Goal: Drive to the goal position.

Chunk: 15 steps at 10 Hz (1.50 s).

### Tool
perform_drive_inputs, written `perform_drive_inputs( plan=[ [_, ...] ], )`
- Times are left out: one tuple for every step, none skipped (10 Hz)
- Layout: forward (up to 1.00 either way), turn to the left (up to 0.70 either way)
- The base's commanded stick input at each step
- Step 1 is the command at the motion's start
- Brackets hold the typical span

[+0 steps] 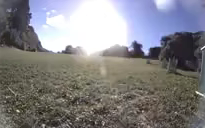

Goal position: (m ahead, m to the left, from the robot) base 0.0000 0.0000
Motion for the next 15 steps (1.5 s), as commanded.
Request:
perform_drive_inputs(
  plan=[
    [0.0, -0.5],
    [0.0, -0.5],
    [0.0, -0.39],
    [0.0, -0.21],
    [0.0, -0.04],
    [0.0, 0.0],
    [0.0, 0.0],
    [0.0, -0.01],
    [0.0, -0.04],
    [0.0, -0.49],
    [0.0, -0.5],
    [0.0, -0.5],
    [0.0, -0.5],
    [0.0, -0.5],
    [0.0, -0.5]
  ],
)
